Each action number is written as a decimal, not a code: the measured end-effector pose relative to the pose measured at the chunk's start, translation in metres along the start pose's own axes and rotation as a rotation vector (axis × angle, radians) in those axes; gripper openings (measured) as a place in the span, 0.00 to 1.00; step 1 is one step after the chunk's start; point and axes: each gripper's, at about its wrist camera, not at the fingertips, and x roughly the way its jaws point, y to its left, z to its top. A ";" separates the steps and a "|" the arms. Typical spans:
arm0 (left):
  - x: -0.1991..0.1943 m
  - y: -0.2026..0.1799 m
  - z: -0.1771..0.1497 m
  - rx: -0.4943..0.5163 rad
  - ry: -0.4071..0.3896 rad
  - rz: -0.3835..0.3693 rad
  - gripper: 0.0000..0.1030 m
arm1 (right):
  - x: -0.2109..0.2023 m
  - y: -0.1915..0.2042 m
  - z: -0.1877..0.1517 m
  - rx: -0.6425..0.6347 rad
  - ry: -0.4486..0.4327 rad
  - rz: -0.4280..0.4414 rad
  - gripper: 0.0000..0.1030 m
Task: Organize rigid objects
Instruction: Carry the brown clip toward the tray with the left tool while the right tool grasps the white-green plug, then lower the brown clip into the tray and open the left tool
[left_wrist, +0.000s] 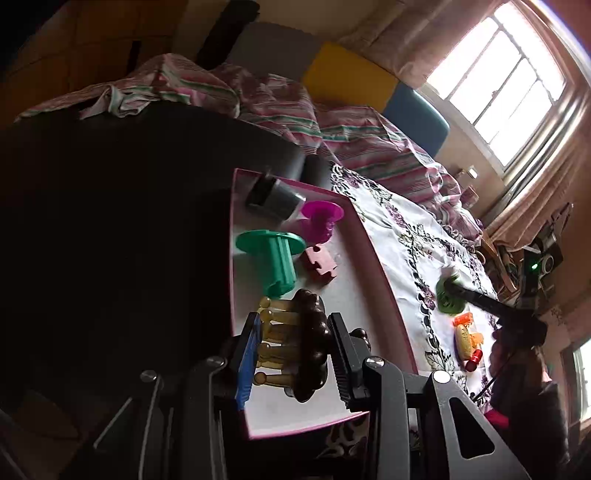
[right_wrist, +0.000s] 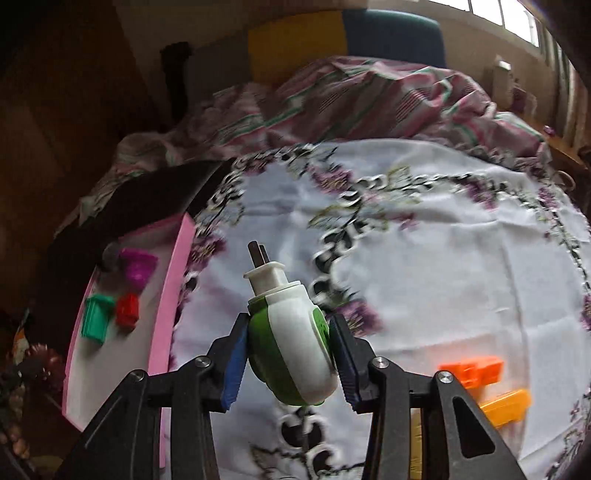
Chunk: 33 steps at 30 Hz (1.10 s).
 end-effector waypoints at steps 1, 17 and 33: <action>0.000 0.000 -0.001 0.001 0.002 0.001 0.35 | 0.007 0.004 -0.003 -0.019 0.023 -0.013 0.42; 0.078 -0.078 0.051 0.165 0.038 -0.069 0.35 | 0.022 0.011 -0.010 -0.105 0.065 -0.085 0.36; 0.126 -0.082 0.068 0.172 0.063 -0.029 0.57 | 0.025 0.013 -0.008 -0.121 0.067 -0.094 0.36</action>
